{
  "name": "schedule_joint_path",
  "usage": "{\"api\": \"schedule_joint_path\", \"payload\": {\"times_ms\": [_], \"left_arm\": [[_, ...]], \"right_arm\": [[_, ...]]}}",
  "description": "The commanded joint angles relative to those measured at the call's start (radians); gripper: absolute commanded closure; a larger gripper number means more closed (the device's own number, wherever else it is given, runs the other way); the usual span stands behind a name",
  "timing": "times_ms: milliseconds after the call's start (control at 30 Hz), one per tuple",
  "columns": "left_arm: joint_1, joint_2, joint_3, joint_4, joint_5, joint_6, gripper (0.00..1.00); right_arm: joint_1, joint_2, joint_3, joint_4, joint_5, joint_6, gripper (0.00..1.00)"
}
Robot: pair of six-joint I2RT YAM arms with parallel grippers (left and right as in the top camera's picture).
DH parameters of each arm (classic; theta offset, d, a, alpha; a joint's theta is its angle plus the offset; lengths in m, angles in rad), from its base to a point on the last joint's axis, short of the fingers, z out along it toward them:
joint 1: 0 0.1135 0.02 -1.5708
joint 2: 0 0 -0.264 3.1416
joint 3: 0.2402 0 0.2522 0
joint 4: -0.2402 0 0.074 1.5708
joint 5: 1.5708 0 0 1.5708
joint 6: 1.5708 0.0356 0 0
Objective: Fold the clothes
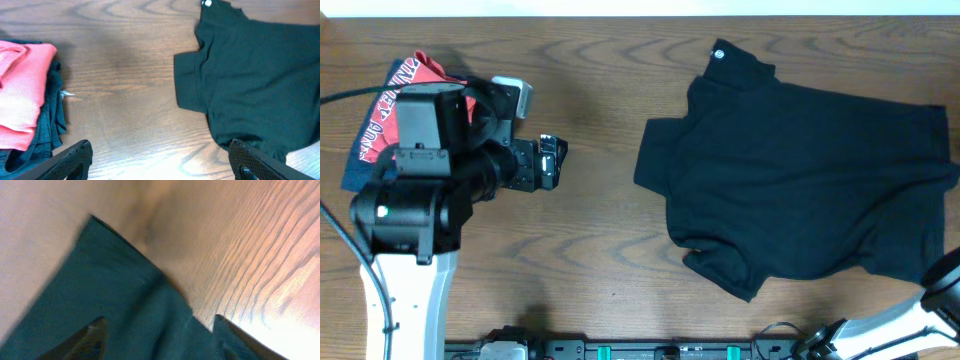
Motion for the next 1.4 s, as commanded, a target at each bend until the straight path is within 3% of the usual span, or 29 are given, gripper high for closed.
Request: {"api": "schedule_joint_path", "payload": {"times_ms": [0, 300, 567, 700, 833, 1133, 1367], "left_arm": [[-0.028, 0.038, 0.011, -0.013, 0.015, -0.005, 0.12], [-0.226, 0.212, -0.029, -0.079, 0.014, -0.005, 0.14], [-0.438, 0.466, -0.147, -0.027, 0.156, -0.008, 0.13], [-0.512, 0.615, -0.149, 0.042, 0.205, -0.1, 0.18], [-0.583, 0.723, -0.149, 0.106, 0.289, -0.103, 0.26], [-0.608, 0.818, -0.149, 0.342, -0.062, -0.249, 0.28], [-0.608, 0.863, -0.15, 0.451, -0.25, -0.304, 0.56]], "right_arm": [[0.002, -0.07, 0.017, -0.013, -0.151, -0.035, 0.28], [0.069, -0.249, 0.017, -0.059, -0.51, -0.032, 0.27], [0.165, -0.407, 0.017, -0.287, -0.512, -0.032, 0.24], [0.199, -0.408, 0.012, -0.385, -0.436, -0.032, 0.23], [0.217, -0.407, -0.005, -0.433, -0.357, -0.059, 0.23], [0.217, -0.407, -0.012, -0.476, -0.357, -0.129, 0.22], [0.217, -0.407, -0.015, -0.507, -0.356, -0.137, 0.23]]}}
